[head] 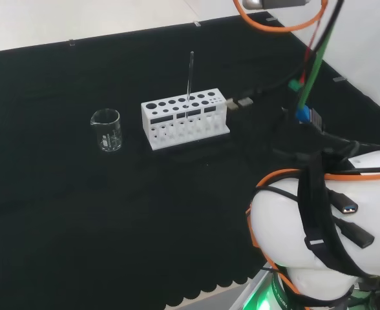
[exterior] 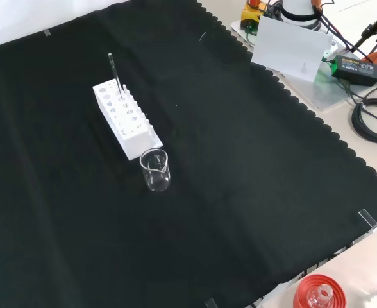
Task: Take the glass rod from the white test tube rack.
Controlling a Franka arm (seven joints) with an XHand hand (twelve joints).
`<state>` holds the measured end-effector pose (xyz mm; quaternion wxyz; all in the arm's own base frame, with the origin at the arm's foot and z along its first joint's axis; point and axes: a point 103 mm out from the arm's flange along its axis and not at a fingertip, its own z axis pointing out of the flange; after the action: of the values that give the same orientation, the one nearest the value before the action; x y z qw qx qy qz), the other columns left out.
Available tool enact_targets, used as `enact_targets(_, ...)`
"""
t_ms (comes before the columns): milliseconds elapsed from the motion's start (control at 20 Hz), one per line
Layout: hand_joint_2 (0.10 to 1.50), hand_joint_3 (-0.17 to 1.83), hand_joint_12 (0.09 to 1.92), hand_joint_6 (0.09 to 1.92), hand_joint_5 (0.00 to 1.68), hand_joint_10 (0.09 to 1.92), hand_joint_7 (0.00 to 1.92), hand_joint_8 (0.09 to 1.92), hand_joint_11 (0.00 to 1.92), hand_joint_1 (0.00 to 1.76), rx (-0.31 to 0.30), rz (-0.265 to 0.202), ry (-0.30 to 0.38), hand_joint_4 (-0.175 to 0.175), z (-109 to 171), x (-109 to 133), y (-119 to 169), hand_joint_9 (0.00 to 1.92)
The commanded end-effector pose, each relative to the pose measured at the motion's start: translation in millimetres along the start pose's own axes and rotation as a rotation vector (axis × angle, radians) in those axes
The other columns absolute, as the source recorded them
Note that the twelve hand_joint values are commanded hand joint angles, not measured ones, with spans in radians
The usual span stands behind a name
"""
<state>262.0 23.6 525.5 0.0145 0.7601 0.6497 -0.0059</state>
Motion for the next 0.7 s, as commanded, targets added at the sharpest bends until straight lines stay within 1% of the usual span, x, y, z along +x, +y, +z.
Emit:
enact_targets(50, 0.81, 0.55, 1.41, 0.42, 0.58, 0.81, 0.44, 0.73, 0.18, 0.81, 0.019, -0.018, -0.004, -0.072, 9, -13, 48, 0.42)
enact_targets(150, 0.81, 0.55, 1.41, 0.53, 0.56, 0.8, 0.47, 0.74, 0.21, 0.81, 0.032, -0.023, -0.004, -0.072, 14, -13, 58, 0.45)
enact_targets(250, 0.81, 0.56, 1.4, 0.6, 0.55, 0.8, 0.49, 0.74, 0.24, 0.81, 0.043, -0.027, 0.001, -0.072, 19, -13, 66, 0.47)
enact_targets(700, 0.83, 0.57, 1.38, 0.7, 0.57, 0.78, 0.54, 0.75, 0.33, 0.8, 0.087, -0.054, 0.02, -0.063, 45, -15, 97, 0.56)
